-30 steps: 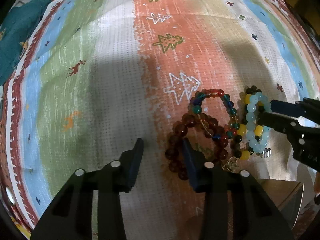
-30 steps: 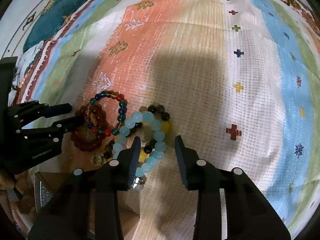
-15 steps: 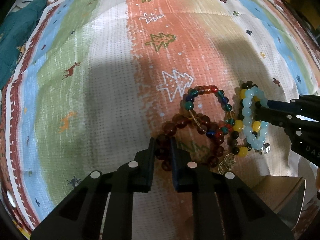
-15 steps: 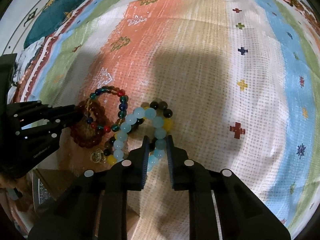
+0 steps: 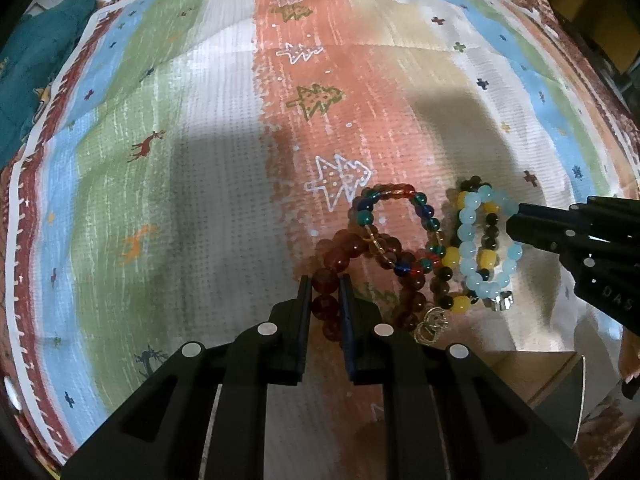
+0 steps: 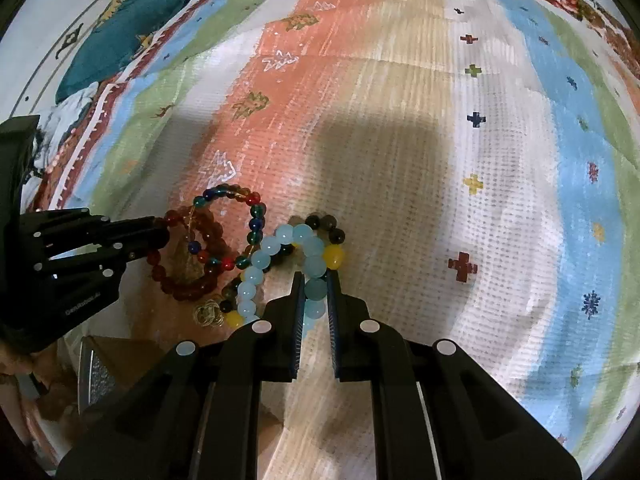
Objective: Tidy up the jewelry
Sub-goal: 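Grasp the dark red bead bracelet with the left tool while the right tool grasps the light blue bracelet, then lift the red bracelet with the left tool while the right tool lifts the light blue bracelet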
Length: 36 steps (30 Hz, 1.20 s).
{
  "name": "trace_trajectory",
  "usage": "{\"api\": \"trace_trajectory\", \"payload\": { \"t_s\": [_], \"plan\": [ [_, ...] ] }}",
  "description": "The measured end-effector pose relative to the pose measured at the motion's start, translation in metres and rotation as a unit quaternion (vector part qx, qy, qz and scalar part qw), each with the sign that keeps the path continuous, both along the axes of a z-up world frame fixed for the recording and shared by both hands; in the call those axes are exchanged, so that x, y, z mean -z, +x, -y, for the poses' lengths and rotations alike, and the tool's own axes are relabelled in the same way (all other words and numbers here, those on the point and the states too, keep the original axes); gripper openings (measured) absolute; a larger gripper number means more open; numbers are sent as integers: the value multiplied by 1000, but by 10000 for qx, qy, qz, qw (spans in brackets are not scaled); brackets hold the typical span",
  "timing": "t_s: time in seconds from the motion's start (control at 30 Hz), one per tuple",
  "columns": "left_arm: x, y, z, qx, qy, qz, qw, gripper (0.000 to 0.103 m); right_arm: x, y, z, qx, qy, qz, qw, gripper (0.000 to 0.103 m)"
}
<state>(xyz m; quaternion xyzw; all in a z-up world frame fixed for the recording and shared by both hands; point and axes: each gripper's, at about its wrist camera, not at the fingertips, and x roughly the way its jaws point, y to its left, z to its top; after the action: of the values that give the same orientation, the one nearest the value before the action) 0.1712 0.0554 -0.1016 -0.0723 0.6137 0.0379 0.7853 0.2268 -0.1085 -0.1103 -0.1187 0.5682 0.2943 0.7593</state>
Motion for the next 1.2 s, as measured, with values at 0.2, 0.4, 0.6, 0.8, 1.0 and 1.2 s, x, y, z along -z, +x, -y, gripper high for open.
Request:
{"api": "trace_trajectory", "payload": {
  "t_s": [0.2, 0.4, 0.6, 0.8, 1.0, 1.2],
  "plan": [
    [-19, -8, 1, -18, -185, 215, 9996, 13, -10, -8, 1, -24, 36, 134, 9999, 12],
    [-30, -14, 7, 47, -299, 427, 9986, 13, -29, -25, -3, -184, 189, 400, 9989, 12],
    [-40, -17, 9, 95, -372, 609, 9974, 13, -36, -35, -2, -246, 239, 497, 9982, 12],
    [-46, -21, 6, 42, -437, 696, 9966, 13, -45, -46, -1, -317, 328, 643, 9969, 12],
    [-52, -25, 3, -42, -461, 827, 9955, 13, -50, -54, 0, -333, 346, 766, 9959, 12],
    [-55, -28, 4, -14, -492, 886, 9949, 13, -60, -62, 4, -307, 570, 794, 9947, 12]
  ]
}}
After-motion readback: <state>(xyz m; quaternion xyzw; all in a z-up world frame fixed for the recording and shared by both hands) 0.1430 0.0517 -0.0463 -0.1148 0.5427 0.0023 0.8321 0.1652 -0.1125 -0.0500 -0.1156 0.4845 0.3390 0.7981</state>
